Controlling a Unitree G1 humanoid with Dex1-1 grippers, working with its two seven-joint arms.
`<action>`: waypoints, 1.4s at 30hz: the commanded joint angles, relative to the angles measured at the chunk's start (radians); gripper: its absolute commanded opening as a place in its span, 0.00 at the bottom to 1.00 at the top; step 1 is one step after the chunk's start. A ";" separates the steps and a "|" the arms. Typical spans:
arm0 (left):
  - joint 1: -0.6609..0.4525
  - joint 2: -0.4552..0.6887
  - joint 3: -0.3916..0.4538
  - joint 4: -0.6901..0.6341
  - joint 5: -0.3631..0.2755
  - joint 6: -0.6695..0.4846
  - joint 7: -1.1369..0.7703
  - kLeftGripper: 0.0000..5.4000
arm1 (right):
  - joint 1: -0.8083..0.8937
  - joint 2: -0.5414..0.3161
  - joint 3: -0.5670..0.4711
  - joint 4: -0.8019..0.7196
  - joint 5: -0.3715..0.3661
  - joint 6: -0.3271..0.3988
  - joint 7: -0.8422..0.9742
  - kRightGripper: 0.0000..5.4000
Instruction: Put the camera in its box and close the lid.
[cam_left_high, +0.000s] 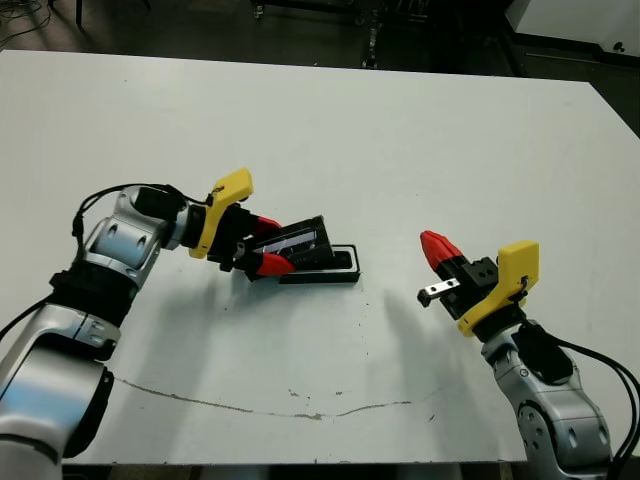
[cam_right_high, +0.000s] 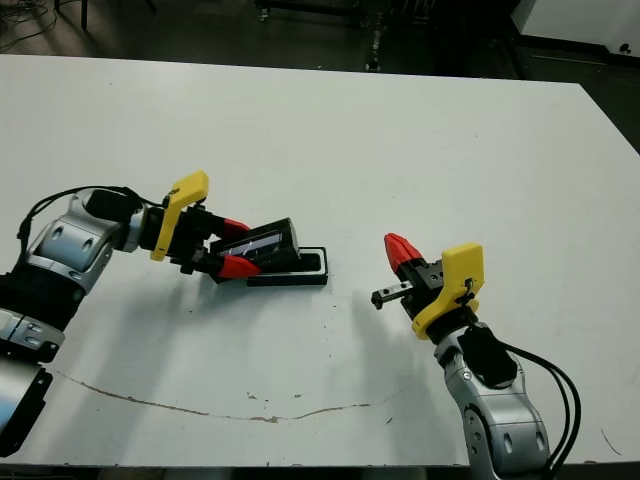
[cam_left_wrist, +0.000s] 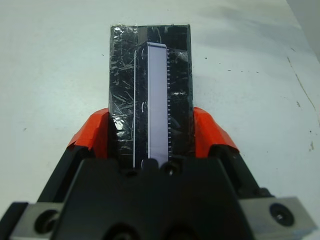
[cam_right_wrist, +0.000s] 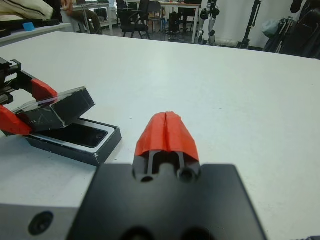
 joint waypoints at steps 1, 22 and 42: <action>-0.008 -0.005 -0.011 0.013 0.014 0.025 -0.007 0.59 | 0.012 -0.006 -0.003 0.001 -0.003 0.012 -0.011 0.00; 0.024 -0.010 -0.032 -0.005 0.021 0.049 -0.026 0.59 | 0.015 -0.005 -0.002 0.004 0.002 0.014 -0.010 0.00; 0.074 -0.062 -0.067 -0.007 0.013 0.076 -0.021 0.59 | 0.015 -0.006 -0.004 0.010 -0.001 0.003 -0.006 0.00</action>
